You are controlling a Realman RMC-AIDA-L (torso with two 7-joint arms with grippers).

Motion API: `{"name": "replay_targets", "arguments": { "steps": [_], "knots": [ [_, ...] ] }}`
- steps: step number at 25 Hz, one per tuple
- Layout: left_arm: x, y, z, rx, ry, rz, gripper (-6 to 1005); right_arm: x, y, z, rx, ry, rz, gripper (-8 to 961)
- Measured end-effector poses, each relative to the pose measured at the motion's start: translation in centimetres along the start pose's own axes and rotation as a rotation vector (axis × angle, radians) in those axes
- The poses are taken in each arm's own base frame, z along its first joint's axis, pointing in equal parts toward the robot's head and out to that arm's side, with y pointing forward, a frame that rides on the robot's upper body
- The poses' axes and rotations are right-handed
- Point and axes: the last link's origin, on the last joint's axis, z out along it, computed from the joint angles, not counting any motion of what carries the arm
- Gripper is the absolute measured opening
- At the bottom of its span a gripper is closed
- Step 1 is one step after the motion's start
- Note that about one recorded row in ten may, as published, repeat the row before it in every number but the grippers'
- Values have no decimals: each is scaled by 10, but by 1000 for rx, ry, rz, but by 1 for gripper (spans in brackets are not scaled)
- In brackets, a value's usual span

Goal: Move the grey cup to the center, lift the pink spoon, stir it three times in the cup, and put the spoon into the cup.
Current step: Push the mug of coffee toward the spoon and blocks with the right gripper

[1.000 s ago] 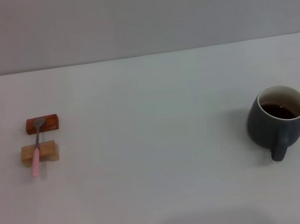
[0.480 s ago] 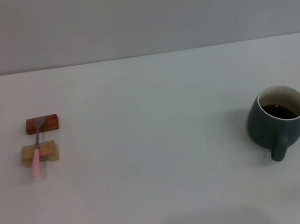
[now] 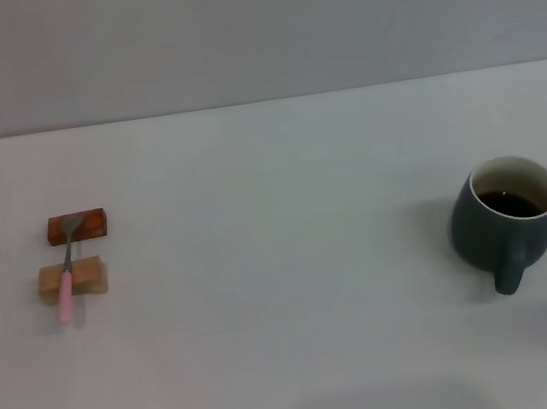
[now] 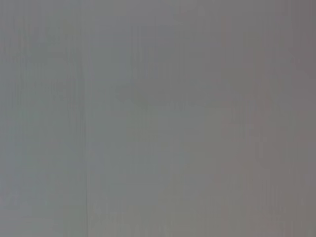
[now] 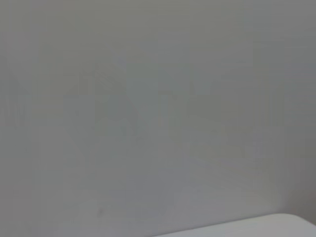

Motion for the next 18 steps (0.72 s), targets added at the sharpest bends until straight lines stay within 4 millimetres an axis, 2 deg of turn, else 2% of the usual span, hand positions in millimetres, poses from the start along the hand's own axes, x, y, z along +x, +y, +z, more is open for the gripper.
{"name": "replay_targets", "arguments": {
  "steps": [18],
  "knots": [
    [1,1,-1,-3,5,-2,826,4,31,12,-123,58,-29,-1]
  ]
}}
